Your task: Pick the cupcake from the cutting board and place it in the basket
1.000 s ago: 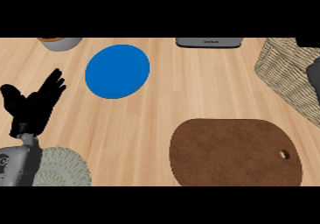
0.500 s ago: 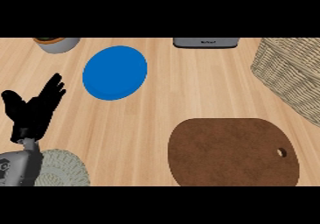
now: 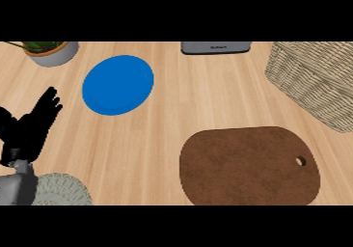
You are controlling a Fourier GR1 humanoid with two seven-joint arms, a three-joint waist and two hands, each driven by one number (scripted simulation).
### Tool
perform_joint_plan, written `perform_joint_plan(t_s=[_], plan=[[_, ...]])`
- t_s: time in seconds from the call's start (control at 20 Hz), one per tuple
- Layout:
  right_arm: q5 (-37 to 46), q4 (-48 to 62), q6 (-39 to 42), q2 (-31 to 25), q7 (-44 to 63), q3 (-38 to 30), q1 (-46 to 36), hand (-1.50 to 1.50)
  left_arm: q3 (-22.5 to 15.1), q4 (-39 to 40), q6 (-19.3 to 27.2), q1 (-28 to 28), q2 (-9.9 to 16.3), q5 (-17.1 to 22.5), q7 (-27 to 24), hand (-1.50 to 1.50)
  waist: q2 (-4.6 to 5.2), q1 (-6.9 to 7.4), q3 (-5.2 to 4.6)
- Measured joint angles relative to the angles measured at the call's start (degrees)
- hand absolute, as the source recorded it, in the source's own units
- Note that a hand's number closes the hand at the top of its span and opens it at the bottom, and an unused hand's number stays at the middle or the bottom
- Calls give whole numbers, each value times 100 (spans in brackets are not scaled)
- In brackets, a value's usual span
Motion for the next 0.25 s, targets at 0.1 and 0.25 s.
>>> perform_joint_plan(t_s=[0.1, 0.25], plan=[[-290, -577, 417, 7, 47, -49, 564, -150, 38, 57, -20, 36, 20, 7, -68, 0, 2, -36, -1], [-732, -1549, 993, 48, 138, -172, 1451, -150, 46, 51, -51, 48, 30, 24, -72, 0, 8, -46, -2]])
